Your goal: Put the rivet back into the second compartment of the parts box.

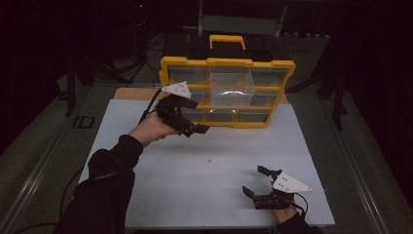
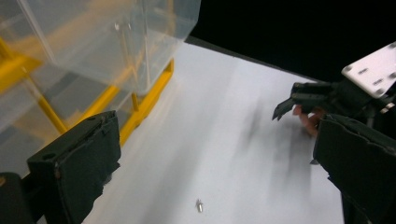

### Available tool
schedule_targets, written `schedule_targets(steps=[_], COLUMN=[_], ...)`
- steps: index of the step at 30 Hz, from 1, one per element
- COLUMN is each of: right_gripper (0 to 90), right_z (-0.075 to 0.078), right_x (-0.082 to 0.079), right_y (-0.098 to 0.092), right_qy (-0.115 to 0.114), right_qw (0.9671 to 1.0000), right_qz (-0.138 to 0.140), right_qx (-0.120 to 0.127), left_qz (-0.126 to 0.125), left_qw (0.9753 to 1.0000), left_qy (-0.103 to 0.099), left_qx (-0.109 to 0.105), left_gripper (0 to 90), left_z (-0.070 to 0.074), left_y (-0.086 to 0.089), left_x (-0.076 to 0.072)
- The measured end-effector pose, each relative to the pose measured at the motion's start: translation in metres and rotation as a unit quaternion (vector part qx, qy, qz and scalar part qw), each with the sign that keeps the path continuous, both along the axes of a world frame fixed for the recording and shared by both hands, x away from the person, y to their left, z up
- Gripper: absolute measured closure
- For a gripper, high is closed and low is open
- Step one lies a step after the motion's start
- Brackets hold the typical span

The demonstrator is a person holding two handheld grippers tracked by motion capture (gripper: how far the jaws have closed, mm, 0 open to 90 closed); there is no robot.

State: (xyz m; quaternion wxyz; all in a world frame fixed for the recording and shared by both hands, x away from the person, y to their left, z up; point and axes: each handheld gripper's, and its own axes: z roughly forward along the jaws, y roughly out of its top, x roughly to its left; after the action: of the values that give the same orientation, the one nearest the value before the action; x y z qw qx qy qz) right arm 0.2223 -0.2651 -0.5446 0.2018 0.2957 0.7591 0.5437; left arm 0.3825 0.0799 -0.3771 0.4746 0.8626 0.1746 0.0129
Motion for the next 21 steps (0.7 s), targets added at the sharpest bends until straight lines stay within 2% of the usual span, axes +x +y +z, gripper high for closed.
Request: schedule_targets(steps=[9,10,12,13,14,16,17,18,21], right_gripper=[9.7,9.7,9.7,9.7,9.7,9.7,9.7,9.7,9.7], right_z=[0.000,0.000,0.000,0.000,0.000,0.000,0.001,0.001,0.000], right_x=[0.000,0.000,0.000,0.000,0.000,-0.001,-0.001,-0.001,-0.001], right_y=[0.000,0.000,0.001,0.001,0.001,0.001,0.001,0.001,0.001], right_qy=[0.000,0.000,0.000,0.000,0.000,0.000,0.001,0.001,0.001], right_qw=[1.0000,1.0000,1.0000,1.0000,1.0000,1.0000,1.0000,1.0000,1.0000], right_qz=[0.001,0.001,0.001,0.002,0.002,0.002,0.002,0.002,0.002], right_qx=[0.000,0.000,-0.001,0.000,0.000,-0.001,0.000,0.000,-0.001], left_qz=[0.000,-0.002,-0.002,-0.004,-0.004,-0.007,-0.010,-0.010,-0.009], left_qw=[0.9999,0.9999,0.9998,0.9998,0.9998,0.9997,0.9996,0.9996,0.9996], left_qy=[0.016,0.017,0.018,0.019,0.019,0.023,0.025,0.025,0.027], left_qx=[-0.002,0.001,0.001,0.000,0.000,0.004,0.003,0.003,0.004], left_gripper=[2.0,2.6,2.7,4.3,5.1,5.3,9.1,10.2,13.7], left_z=[-0.044,-0.053,-0.058,-0.067,-0.067,-0.076,-0.084,-0.084,-0.097], left_y=[-0.006,-0.009,-0.010,-0.013,-0.013,-0.016,-0.018,-0.018,-0.021], left_x=[-0.005,-0.006,-0.007,-0.008,-0.008,-0.009,-0.010,-0.010,-0.012])
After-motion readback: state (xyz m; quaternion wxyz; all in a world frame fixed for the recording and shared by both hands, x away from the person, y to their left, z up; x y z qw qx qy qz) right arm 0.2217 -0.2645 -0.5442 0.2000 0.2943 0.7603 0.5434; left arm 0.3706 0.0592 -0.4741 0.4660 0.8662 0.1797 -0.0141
